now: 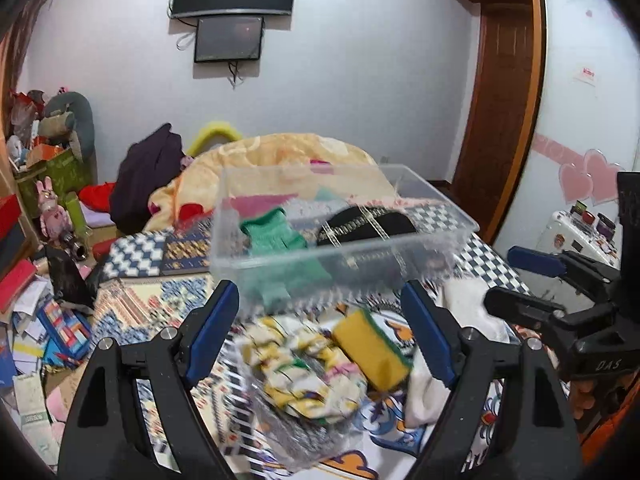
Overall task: Organize soft objects
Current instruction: 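Grasp the yellow-green sponge with the left tool while the right tool grasps the white cloth, then lower the sponge into the box with the left tool while the right tool releases the cloth inside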
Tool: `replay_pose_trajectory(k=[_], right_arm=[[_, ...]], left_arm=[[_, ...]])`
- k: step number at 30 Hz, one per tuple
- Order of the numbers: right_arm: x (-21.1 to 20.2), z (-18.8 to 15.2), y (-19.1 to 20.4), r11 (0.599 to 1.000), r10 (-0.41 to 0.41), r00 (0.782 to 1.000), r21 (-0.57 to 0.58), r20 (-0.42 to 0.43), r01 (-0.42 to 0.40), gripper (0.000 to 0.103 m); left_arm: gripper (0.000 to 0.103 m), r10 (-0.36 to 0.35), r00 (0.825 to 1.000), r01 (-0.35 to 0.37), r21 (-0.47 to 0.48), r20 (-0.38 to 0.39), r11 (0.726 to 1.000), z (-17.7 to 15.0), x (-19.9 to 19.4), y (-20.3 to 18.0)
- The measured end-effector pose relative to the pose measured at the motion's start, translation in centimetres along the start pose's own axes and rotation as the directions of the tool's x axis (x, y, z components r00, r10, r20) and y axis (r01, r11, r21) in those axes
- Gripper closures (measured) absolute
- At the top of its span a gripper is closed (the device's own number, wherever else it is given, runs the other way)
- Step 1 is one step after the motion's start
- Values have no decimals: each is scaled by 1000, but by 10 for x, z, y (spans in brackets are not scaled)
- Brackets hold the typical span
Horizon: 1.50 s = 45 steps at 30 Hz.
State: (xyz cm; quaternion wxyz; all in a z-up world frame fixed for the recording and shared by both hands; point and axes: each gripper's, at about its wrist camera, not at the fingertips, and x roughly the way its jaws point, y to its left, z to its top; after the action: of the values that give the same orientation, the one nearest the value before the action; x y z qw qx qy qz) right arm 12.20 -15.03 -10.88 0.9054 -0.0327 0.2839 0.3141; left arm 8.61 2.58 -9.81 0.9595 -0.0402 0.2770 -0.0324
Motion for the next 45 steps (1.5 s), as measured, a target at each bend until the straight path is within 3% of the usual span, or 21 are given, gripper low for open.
replay_pose_trajectory(k=[3, 7, 13, 18, 20, 26, 31, 35, 45], right_arm=[[7, -8, -1, 1000, 23, 999, 9, -40, -22, 22], [10, -18, -1, 999, 31, 997, 12, -71, -30, 24], [13, -31, -7, 998, 56, 992, 43, -111, -51, 42], [11, -42, -7, 996, 72, 989, 52, -131, -65, 47], [11, -44, -7, 996, 80, 988, 59, -133, -73, 54], [7, -43, -12, 993, 94, 989, 77, -110, -86, 78], [2, -39, -8, 995, 88, 993, 62, -80, -84, 87], [-5, -34, -6, 994, 91, 994, 58, -52, -88, 89], [-23, -13, -10, 994, 79, 997, 68, 26, -81, 89]], left_arm=[[22, 5, 1000, -5, 9, -6, 1000, -7, 4, -8], [37, -26, 999, 27, 22, -29, 999, -12, 10, -18], [50, -71, 994, 73, 17, -81, 997, -18, 22, -26], [50, -56, 989, 58, 10, -136, 998, -29, 36, -28], [50, -62, 986, 63, 2, -157, 998, -33, 41, -28], [59, -56, 988, 61, 26, -145, 998, -36, 43, -36], [66, -73, 987, 76, 15, -143, 997, -32, 40, -31], [71, -77, 987, 79, 10, -138, 997, -31, 38, -27], [72, -89, 995, 89, -7, -52, 996, -14, 13, -18]])
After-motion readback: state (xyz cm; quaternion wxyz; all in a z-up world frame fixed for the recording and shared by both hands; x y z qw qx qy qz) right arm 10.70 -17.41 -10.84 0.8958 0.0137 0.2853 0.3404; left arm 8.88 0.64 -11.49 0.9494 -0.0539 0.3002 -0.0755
